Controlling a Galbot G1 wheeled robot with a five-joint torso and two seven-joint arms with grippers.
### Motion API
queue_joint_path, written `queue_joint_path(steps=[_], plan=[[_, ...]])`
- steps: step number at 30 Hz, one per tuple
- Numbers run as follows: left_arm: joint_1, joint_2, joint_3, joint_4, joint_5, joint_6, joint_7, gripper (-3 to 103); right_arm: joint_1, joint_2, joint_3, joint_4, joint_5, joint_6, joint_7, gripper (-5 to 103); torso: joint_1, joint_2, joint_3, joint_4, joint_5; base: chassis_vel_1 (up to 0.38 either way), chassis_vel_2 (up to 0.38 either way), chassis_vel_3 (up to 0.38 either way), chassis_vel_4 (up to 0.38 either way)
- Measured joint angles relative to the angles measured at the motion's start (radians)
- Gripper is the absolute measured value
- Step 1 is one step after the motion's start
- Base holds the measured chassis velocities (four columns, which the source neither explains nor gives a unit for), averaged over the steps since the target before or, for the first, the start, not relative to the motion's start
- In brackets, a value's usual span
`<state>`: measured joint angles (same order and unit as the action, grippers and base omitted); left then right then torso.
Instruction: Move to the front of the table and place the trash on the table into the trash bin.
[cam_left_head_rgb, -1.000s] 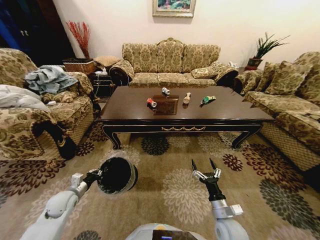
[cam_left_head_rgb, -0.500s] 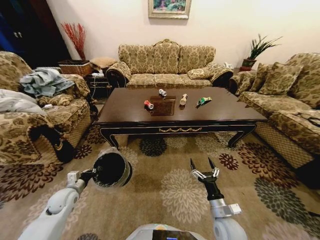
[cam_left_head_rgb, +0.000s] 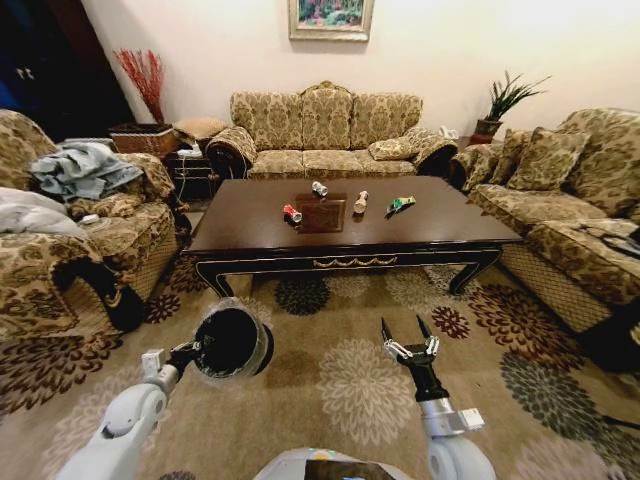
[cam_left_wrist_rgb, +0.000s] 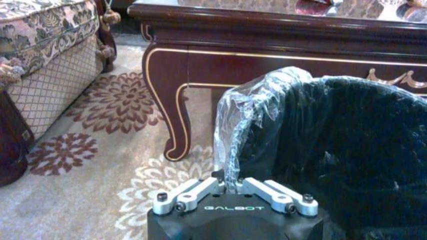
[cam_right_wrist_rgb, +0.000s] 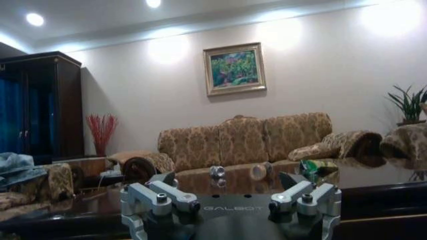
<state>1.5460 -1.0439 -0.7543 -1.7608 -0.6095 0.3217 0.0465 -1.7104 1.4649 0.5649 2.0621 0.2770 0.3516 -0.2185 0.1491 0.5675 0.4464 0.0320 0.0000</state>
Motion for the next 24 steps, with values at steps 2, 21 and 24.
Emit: queue_joint_path(steps=[2,21,24], plan=[[0.003,-0.003,-0.001,-0.001,0.003,0.0,0.003,2,0.002,0.004,-0.002,0.0,0.0,0.003,0.0,100,0.002,0.006,0.003,0.0,0.0001,0.0,0.0,0.0,0.0],[-0.012,-0.078,-0.01,0.032,-0.022,-0.004,-0.036,2,0.023,-0.001,-0.018,-0.008,-0.005,-0.01,-0.003,100,0.038,0.091,0.053,0.0001,-0.0001,0.0,0.0,0.0,0.0],[-0.012,-0.079,-0.011,0.032,-0.022,-0.002,-0.039,2,0.023,0.0,-0.017,-0.011,-0.003,-0.009,-0.003,100,0.042,0.1,0.058,0.0,0.0,0.0,0.0,0.0,0.0]])
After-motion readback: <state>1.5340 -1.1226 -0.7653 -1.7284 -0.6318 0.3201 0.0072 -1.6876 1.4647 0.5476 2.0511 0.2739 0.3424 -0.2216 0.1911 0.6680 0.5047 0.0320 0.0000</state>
